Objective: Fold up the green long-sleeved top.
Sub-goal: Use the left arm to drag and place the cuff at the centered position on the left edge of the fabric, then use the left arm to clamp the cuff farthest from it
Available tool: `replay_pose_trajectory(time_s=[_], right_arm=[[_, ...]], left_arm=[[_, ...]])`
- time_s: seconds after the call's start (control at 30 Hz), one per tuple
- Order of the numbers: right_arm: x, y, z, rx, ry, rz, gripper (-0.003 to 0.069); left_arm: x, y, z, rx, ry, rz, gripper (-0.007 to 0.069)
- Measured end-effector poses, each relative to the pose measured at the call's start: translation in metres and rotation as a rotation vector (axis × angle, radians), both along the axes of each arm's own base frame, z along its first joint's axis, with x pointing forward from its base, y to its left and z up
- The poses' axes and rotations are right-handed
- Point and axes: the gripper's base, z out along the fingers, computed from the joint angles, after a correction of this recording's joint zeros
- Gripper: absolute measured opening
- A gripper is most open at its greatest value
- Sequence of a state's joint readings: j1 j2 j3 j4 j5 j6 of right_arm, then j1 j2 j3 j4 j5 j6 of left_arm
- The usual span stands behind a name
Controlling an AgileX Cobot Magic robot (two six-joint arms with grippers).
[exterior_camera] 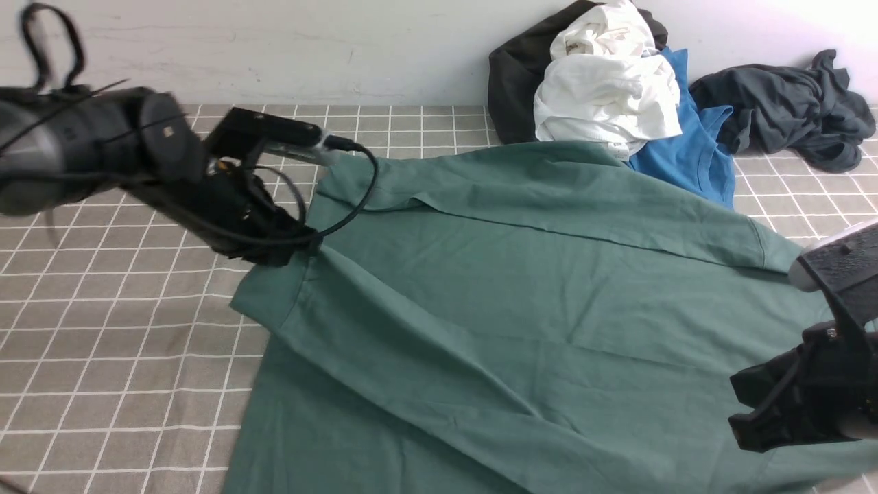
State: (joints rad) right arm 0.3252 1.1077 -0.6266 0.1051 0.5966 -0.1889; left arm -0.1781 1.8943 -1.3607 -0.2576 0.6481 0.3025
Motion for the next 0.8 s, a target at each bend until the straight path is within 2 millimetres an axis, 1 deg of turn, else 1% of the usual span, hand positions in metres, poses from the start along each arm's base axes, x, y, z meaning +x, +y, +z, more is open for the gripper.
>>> replay_pose_trajectory(time_s=[0.03,0.07,0.1,0.13,0.2,0.23,0.27,0.3,0.33,0.37,0.4,0.43,0.47,0.5,0.53,0.6,0.63,0.7,0.73,0.77,0.8], right_arm=[[0.0,0.0,0.0,0.0,0.0,0.0,-0.0014],[0.0,0.0,0.0,0.0,0.0,0.0,-0.0014],[0.0,0.0,0.0,0.0,0.0,0.0,-0.0014],[0.0,0.0,0.0,0.0,0.0,0.0,-0.0014],[0.0,0.0,0.0,0.0,-0.001,0.0,-0.0014],[0.0,0.0,0.0,0.002,-0.006,0.0,-0.0014],[0.001,0.0,0.0,0.002,-0.008,-0.001,-0.0014],[0.001,0.0,0.001,0.004,-0.013,-0.001,-0.0014],[0.001,0.0,0.001,0.006,-0.02,-0.002,-0.0014],[0.002,0.0,0.002,0.008,-0.025,-0.002,-0.0014],[0.002,0.001,0.002,0.009,-0.03,-0.002,-0.0014],[0.003,0.001,0.002,0.011,-0.036,-0.003,-0.0014],[0.003,0.001,0.002,0.009,-0.039,0.0,-0.0014],[0.003,0.001,0.002,0.007,-0.041,0.003,-0.0014],[0.003,0.001,0.003,0.005,-0.047,0.007,-0.0014],[0.004,0.001,0.003,0.006,-0.058,0.008,-0.0014],[0.004,0.001,0.004,0.006,-0.067,0.009,-0.0014],[0.006,0.001,0.005,0.003,-0.092,0.013,-0.0014],[0.006,0.001,0.005,0.004,-0.094,0.013,-0.0014],[0.008,0.001,0.005,0.001,-0.109,0.014,-0.0014],[0.009,0.001,0.005,0.001,-0.108,0.014,-0.0014]], left_arm=[[0.011,-0.002,-0.004,0.008,0.025,-0.009,0.0098],[0.013,-0.002,-0.001,0.008,0.014,-0.01,0.0104],[0.02,-0.004,-0.006,0.015,0.039,-0.014,0.0131],[0.033,-0.005,-0.006,0.028,0.046,-0.013,0.0195],[0.053,-0.006,-0.004,0.047,0.027,0.003,0.0283],[0.067,-0.007,0.001,0.053,-0.01,0.023,0.033],[0.07,-0.007,-0.002,0.059,-0.009,0.024,0.0337],[0.078,-0.007,-0.001,0.061,-0.029,0.035,0.0368],[0.091,-0.008,0.003,0.058,-0.067,0.055,0.0396],[0.101,-0.01,0.002,0.054,-0.083,0.067,0.041],[0.11,-0.011,-0.001,0.047,-0.099,0.077,0.0417],[0.118,-0.012,-0.008,0.042,-0.099,0.086,0.0419],[0.127,-0.014,-0.01,0.028,-0.118,0.099,0.042],[0.134,-0.016,-0.019,0.021,-0.115,0.107,0.0419],[0.142,-0.017,-0.023,0.008,-0.131,0.116,0.0412],[0.153,-0.02,-0.038,-0.004,-0.139,0.128,0.0394],[0.156,-0.02,-0.046,-0.005,-0.135,0.132,0.0382],[0.161,-0.021,-0.057,-0.015,-0.13,0.148,0.0356],[0.162,-0.021,-0.057,-0.018,-0.131,0.152,0.0352],[0.163,-0.021,-0.064,-0.024,-0.128,0.165,0.0327],[0.164,-0.021,-0.064,-0.027,-0.127,0.169,0.0323]])
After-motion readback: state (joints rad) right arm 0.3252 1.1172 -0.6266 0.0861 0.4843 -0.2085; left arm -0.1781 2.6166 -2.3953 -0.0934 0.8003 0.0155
